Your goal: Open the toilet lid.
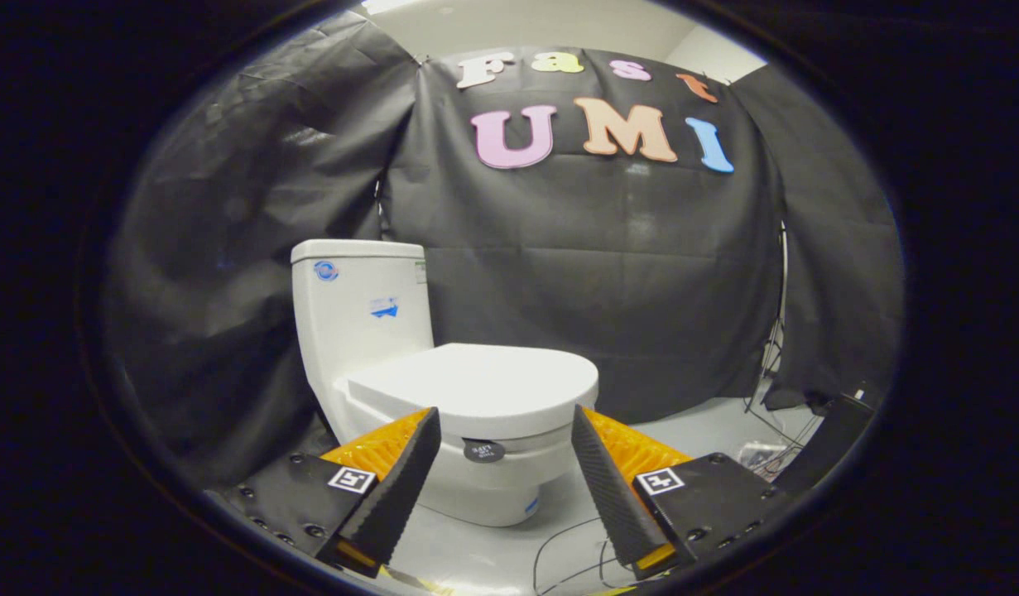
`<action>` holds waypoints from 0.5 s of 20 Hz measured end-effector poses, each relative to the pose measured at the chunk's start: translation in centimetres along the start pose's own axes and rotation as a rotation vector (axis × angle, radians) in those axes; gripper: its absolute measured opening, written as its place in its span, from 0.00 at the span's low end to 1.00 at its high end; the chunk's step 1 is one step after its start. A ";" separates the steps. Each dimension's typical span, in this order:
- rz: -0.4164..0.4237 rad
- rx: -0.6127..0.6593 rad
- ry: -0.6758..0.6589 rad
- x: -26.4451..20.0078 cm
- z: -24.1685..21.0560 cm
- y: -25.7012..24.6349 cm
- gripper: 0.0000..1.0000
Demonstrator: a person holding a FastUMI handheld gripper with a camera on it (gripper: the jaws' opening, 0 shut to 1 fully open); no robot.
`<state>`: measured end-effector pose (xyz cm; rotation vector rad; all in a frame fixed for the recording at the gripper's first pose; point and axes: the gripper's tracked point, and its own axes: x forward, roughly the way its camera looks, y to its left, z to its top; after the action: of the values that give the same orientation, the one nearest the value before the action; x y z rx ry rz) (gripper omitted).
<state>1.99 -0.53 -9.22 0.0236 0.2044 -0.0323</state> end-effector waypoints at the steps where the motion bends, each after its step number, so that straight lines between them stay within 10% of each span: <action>1: -0.008 0.019 0.010 0.4 -0.4 -0.6 0.99; 10: -0.155 0.522 0.227 3.7 -6.5 -5.7 0.98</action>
<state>4.07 -6.19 -16.40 0.5341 0.4206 -0.2373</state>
